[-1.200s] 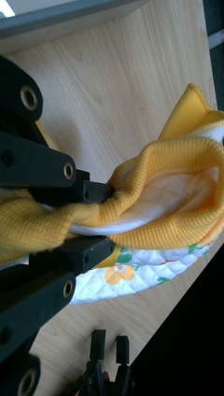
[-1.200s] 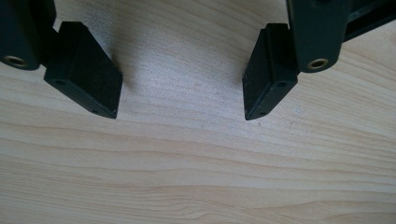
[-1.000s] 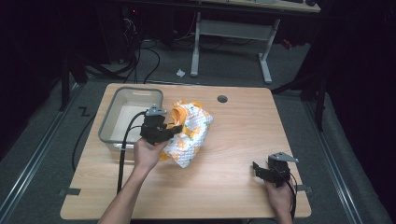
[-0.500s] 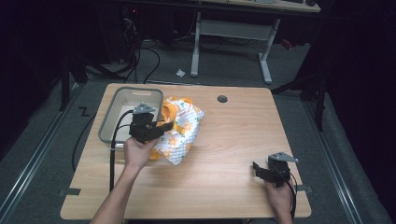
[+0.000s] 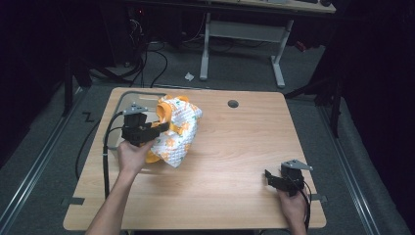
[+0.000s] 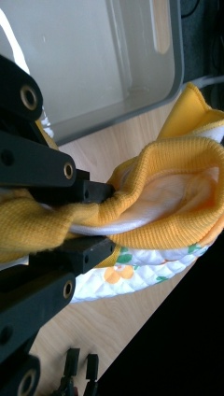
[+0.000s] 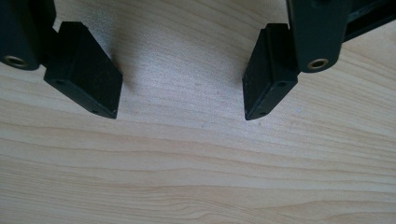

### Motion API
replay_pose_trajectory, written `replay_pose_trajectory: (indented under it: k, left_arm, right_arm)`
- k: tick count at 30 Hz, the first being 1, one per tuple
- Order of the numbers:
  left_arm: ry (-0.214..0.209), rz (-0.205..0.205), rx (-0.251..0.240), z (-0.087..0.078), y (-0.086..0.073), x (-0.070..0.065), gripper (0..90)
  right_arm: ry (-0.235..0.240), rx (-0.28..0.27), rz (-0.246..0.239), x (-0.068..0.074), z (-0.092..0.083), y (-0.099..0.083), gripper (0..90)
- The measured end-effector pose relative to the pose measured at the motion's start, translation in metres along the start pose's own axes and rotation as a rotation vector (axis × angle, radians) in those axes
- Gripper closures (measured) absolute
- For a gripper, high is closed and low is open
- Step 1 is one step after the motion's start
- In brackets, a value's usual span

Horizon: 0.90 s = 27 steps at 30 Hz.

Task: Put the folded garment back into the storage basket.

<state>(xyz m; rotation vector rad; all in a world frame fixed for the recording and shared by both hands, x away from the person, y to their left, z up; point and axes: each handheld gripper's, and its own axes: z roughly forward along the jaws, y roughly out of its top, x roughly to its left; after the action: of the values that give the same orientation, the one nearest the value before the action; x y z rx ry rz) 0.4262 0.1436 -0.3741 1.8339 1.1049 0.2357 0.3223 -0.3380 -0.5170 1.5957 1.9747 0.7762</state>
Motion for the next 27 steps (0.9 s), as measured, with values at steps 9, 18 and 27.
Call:
replay_pose_trajectory:
  k: [9, 18, 27]
  left_arm:
    - [0.05, -0.032, -0.015, -0.008, 0.004, 0.02, 75.0]
    - [0.1, -0.06, -0.028, -0.014, 0.004, 0.037, 75.0]
    - [0.146, -0.105, -0.031, -0.014, 0.006, 0.058, 75.0]
  right_arm:
    - [0.0, 0.0, 0.0, 0.0, 0.0, 0.0, 29.1]
    - [0.0, 0.0, 0.0, 0.0, 0.0, 0.0, 29.1]
    - [0.0, 0.0, 0.0, 0.0, 0.0, 0.0, 29.1]
